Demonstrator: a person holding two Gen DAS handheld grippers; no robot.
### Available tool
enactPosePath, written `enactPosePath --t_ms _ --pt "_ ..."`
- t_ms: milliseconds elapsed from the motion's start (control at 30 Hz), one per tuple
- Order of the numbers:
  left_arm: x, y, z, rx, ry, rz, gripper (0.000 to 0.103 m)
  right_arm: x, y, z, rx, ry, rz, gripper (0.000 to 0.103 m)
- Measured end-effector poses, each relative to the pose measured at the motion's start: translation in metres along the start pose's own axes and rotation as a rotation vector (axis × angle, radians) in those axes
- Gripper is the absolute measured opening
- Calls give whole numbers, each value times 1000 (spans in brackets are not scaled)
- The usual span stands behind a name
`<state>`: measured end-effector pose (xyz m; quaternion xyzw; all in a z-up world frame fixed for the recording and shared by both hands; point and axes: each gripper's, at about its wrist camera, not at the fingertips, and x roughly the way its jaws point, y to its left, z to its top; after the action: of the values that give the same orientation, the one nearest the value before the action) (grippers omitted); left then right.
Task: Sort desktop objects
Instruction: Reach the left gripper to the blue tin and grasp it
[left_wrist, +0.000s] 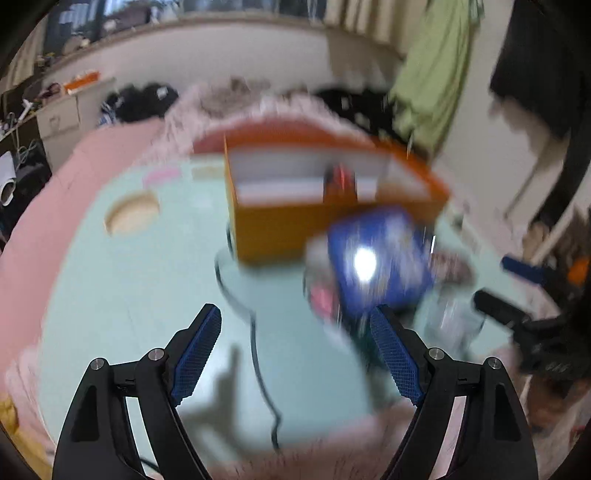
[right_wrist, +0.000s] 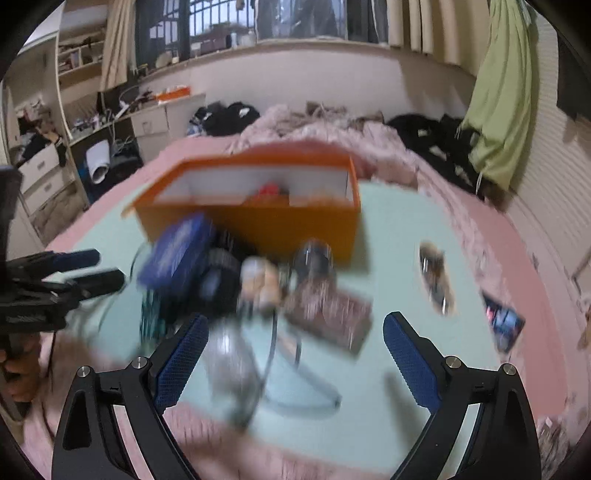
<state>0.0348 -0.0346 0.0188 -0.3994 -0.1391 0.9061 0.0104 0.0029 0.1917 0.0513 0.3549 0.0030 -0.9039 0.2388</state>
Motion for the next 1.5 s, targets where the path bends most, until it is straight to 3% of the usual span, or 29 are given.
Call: enactPosePath --t_ms 67,167,233,300,367,1267,1367,1500 --pt "10 -1 -13 8 43 37 83 2 2 -15 -6 25 -48 96" --pt "9 -7 -19 17 28 80 83 9 4 -31 -27 37 -84 96" --pt "11 -11 -19 42 43 106 85 16 6 -39 -22 38 -73 103" --pt "14 -15 -19 67 54 102 98 19 0 -42 10 45 -38 103" --pt "17 -16 -19 70 67 101 103 19 -3 -42 10 39 -38 103" --pt "18 -16 -23 68 71 103 103 20 -6 -42 11 7 -50 103" --pt "2 -21 -18 85 -11 61 103 21 -5 -43 13 4 -51 103" --pt "-15 -37 9 81 -83 -57 103 21 -5 -43 14 3 -53 103"
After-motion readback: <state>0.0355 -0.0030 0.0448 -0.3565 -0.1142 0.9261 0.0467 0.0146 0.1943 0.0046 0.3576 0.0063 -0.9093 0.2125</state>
